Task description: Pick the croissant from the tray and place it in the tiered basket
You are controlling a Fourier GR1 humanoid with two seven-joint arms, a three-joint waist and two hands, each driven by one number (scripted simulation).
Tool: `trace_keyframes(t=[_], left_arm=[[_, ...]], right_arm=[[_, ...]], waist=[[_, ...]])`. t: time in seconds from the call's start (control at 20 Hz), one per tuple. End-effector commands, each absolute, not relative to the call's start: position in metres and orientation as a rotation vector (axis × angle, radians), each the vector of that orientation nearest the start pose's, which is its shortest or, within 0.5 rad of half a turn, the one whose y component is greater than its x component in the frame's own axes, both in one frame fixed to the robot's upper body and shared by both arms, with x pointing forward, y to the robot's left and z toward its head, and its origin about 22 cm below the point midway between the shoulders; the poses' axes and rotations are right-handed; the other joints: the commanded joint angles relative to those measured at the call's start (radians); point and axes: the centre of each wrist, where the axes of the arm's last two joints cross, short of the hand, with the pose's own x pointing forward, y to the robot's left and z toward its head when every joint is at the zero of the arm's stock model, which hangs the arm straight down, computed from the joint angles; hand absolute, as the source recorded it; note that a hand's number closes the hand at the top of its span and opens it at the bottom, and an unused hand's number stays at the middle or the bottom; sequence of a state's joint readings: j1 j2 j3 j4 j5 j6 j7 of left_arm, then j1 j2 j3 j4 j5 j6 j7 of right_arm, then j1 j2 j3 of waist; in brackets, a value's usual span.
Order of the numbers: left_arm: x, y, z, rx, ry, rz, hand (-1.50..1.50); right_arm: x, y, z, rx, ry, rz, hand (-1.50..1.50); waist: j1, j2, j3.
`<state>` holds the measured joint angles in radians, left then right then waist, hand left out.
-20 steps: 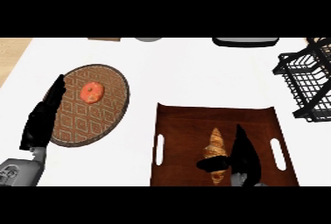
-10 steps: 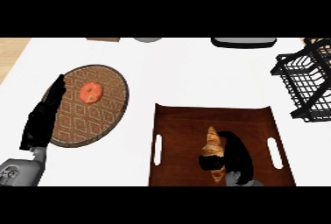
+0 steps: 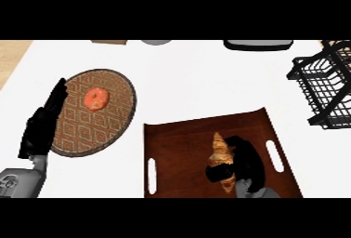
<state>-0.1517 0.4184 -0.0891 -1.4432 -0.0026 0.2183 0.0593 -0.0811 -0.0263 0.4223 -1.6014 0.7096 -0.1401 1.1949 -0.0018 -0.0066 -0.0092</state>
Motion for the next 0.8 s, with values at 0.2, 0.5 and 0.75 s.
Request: trace_keyframes(t=[0.2, 0.5, 0.75], left_arm=[[0.286, 0.290, 0.047, 0.410, -1.596, -0.270, 0.00], [0.290, 0.279, 0.049, 0.367, -1.609, -0.299, 0.00], [0.292, 0.268, 0.055, 0.334, -1.640, -0.332, 0.00]], right_arm=[[0.331, -0.205, 0.060, -0.891, -0.541, -0.031, 1.50], [0.374, -0.269, 0.117, -1.132, -0.620, -0.257, 1.50], [0.393, -0.311, 0.169, -1.415, -0.678, -0.422, 1.50]], waist=[[0.057, 0.051, 0.006], [0.108, 0.070, 0.003], [0.150, 0.068, 0.002]])
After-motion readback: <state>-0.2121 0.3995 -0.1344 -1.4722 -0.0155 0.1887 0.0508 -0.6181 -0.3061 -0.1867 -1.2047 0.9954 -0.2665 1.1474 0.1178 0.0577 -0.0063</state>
